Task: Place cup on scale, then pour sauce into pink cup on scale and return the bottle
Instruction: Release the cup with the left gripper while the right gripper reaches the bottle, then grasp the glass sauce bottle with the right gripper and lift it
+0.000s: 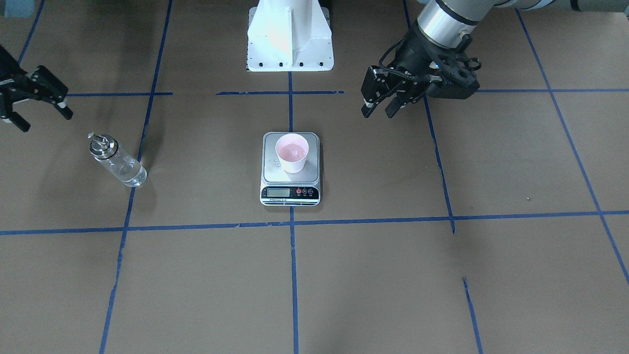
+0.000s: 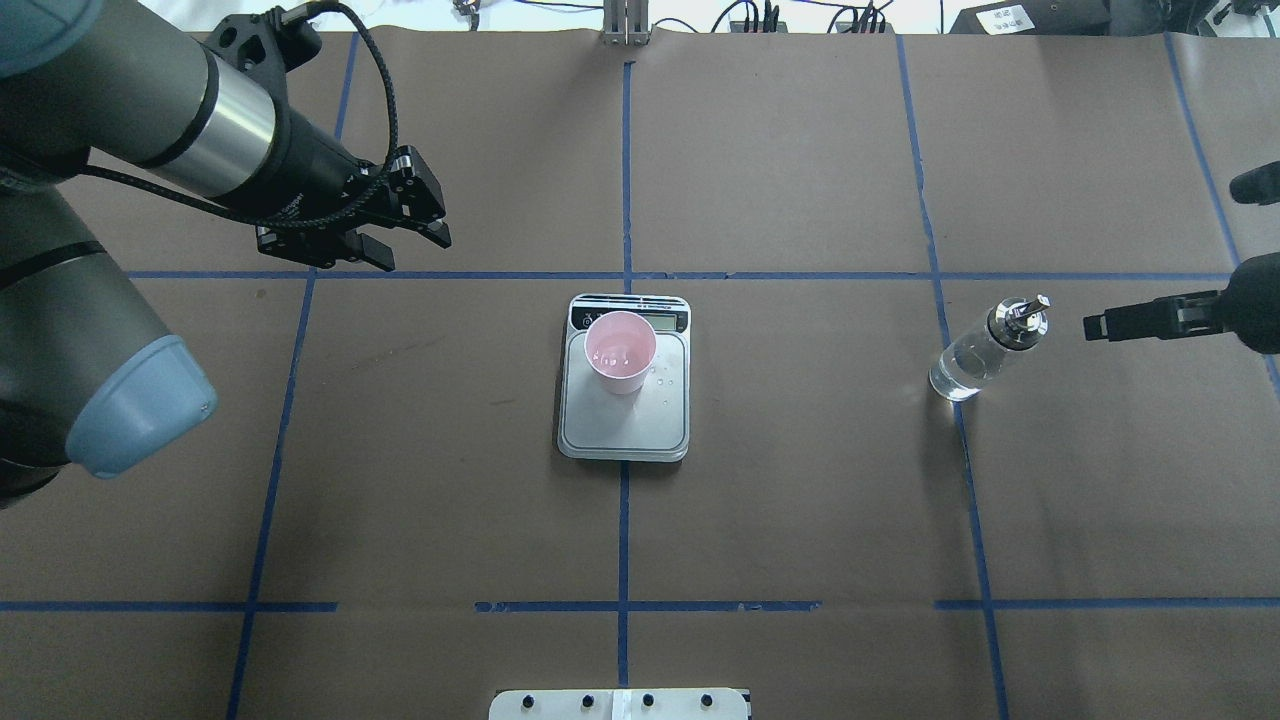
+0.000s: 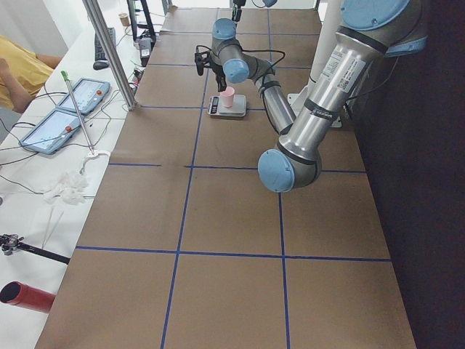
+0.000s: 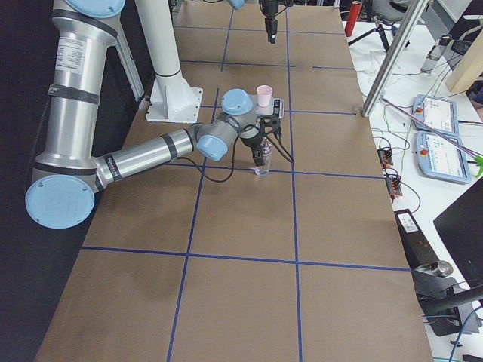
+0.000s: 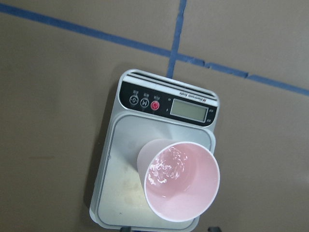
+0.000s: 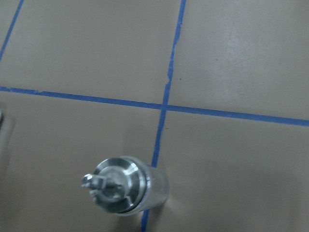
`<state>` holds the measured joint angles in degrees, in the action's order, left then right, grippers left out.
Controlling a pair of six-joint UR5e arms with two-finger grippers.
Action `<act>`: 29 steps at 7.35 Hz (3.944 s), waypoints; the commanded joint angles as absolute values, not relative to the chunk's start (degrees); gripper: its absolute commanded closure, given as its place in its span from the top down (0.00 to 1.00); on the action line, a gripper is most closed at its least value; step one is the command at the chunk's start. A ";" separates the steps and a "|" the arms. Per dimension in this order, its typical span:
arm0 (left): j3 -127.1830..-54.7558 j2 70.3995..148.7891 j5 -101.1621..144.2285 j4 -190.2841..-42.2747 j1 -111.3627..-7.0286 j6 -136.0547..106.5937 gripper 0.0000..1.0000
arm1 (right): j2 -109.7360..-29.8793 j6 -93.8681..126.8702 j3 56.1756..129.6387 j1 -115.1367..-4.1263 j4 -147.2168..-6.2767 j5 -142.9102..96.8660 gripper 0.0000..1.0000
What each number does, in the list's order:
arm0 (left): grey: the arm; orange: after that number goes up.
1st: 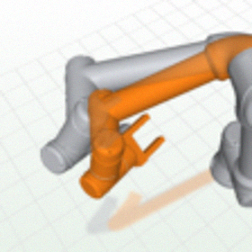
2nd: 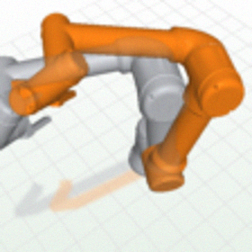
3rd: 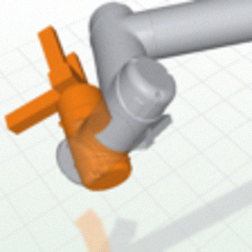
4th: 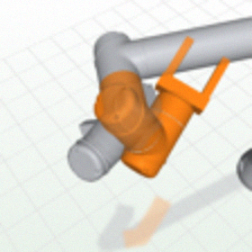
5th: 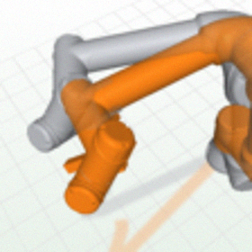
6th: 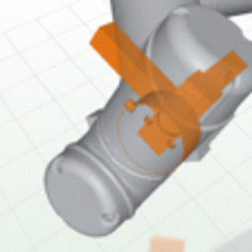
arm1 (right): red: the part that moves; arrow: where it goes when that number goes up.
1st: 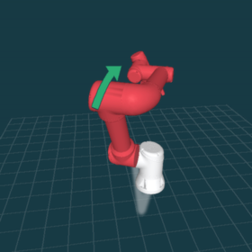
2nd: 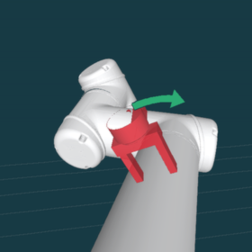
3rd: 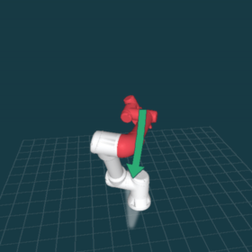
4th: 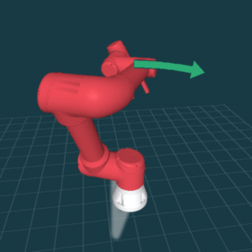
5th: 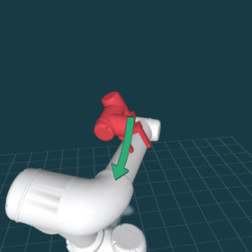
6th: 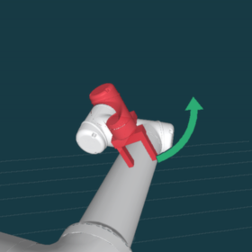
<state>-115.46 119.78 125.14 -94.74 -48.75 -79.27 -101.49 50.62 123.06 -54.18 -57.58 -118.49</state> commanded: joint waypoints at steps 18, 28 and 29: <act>-117.42 112.33 124.89 -87.55 -57.91 -55.92 0.62 | -98.70 75.68 102.95 -15.38 -39.86 -44.39 0.98; -118.48 112.32 124.89 -85.52 -58.10 -55.81 0.62 | -95.63 70.15 100.72 -14.85 -37.98 -41.22 0.96; -118.48 112.32 124.89 -85.43 -58.10 -55.81 0.62 | -94.15 67.70 100.46 -15.20 -36.92 -41.22 0.96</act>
